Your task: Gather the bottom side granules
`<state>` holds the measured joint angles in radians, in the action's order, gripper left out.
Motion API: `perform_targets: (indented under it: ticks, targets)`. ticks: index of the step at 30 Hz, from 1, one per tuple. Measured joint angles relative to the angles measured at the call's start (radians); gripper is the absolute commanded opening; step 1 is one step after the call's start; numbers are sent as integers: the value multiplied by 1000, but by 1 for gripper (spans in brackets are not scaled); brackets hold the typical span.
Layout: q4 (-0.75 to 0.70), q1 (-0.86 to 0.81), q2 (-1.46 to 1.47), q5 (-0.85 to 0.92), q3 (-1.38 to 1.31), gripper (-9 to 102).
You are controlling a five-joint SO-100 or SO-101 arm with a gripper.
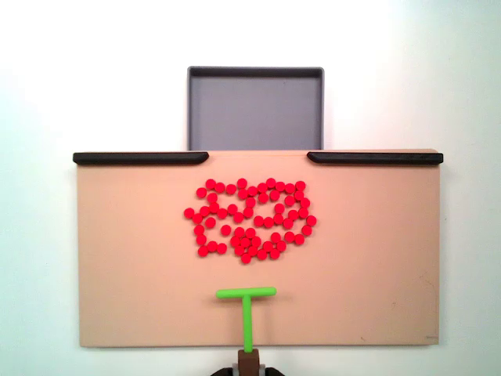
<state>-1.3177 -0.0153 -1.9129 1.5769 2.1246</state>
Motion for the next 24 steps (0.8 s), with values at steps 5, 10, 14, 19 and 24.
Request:
perform_targets:
  ticks: [5, 10, 14, 19, 24]
  targets:
    - [32, 0, 25, 0, 6, 0]
    - [43, 0, 38, 3, 6, 0]
    - [81, 0, 49, 3, 31, 0]
    - [107, -15, 57, 18, 40, 0]
    - [103, -25, 57, 21, 40, 0]
